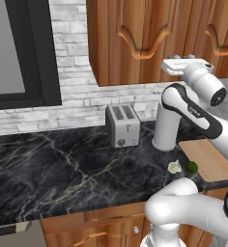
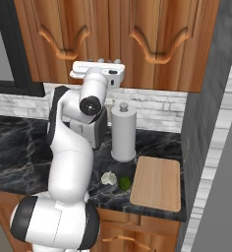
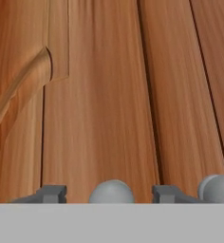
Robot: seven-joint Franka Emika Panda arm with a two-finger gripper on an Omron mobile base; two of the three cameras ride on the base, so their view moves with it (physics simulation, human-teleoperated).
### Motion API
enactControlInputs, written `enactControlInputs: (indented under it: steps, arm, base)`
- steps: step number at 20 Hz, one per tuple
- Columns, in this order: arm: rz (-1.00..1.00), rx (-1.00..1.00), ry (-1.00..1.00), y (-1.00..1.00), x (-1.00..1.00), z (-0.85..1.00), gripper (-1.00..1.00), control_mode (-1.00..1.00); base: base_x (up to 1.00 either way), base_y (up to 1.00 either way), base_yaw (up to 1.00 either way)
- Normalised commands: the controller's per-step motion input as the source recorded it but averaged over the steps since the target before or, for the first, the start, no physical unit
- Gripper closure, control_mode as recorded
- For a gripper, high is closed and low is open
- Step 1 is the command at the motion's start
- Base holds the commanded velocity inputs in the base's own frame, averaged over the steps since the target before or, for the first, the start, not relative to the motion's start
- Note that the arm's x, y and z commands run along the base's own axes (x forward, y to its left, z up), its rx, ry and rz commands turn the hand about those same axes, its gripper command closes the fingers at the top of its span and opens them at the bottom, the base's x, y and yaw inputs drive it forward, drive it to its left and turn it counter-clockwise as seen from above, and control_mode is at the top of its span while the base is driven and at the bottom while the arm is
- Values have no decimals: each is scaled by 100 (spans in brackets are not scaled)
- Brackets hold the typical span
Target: Open the cabinet. Place the bowl and condiment on the counter. Then place the lime and garlic on the cutting board.
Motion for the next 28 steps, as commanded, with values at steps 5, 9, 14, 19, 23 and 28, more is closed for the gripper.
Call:
enactControlInputs:
  steps: [5, 9, 14, 19, 23, 28]
  arm:
    - [0, 0, 0, 0, 0, 0, 100, -100]
    - [0, 0, 0, 0, 0, 0, 100, -100]
    - [-4, 0, 0, 0, 0, 7, 100, -100]
    - [-8, 0, 1, -2, -6, 27, 100, -100]
    - [-9, 0, 7, -12, -17, 31, 100, -100]
    - [-9, 0, 12, -15, -11, 31, 100, -100]
  base:
    - [0, 0, 0]
    - [0, 0, 0]
    - [0, 0, 0]
    - [0, 0, 0]
    - [0, 0, 0]
    - [0, 0, 0]
